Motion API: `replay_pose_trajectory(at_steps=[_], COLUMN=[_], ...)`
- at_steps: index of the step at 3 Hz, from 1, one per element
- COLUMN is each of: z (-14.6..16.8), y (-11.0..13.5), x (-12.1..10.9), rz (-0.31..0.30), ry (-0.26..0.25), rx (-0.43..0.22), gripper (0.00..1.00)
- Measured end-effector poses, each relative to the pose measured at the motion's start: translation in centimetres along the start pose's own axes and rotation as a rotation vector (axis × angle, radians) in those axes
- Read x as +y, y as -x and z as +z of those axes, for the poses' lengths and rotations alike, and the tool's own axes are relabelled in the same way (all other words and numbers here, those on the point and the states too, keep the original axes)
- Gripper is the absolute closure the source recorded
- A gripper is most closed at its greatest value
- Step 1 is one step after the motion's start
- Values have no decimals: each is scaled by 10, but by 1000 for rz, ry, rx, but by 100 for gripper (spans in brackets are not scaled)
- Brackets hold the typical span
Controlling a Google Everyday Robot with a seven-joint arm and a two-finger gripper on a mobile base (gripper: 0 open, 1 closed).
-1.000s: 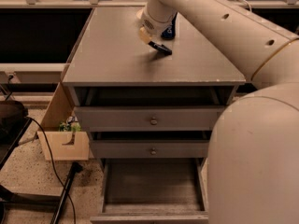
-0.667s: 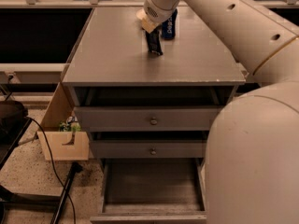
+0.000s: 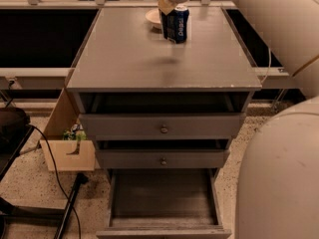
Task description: Place rxbar blueberry into bottom drawer
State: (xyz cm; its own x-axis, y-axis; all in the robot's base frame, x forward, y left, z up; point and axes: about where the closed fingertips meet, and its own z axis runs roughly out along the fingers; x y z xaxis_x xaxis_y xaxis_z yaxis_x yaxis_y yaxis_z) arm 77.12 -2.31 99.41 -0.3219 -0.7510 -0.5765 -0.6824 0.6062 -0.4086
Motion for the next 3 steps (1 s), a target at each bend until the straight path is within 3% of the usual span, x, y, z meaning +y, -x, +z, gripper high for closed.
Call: replay_pose_trajectory(at_steps=[2, 3], z=[-68, -110], y=[-16, -58], x=[1, 24], rz=[37, 108], ry=[-26, 13], rx=[-73, -85], gripper=[100, 100])
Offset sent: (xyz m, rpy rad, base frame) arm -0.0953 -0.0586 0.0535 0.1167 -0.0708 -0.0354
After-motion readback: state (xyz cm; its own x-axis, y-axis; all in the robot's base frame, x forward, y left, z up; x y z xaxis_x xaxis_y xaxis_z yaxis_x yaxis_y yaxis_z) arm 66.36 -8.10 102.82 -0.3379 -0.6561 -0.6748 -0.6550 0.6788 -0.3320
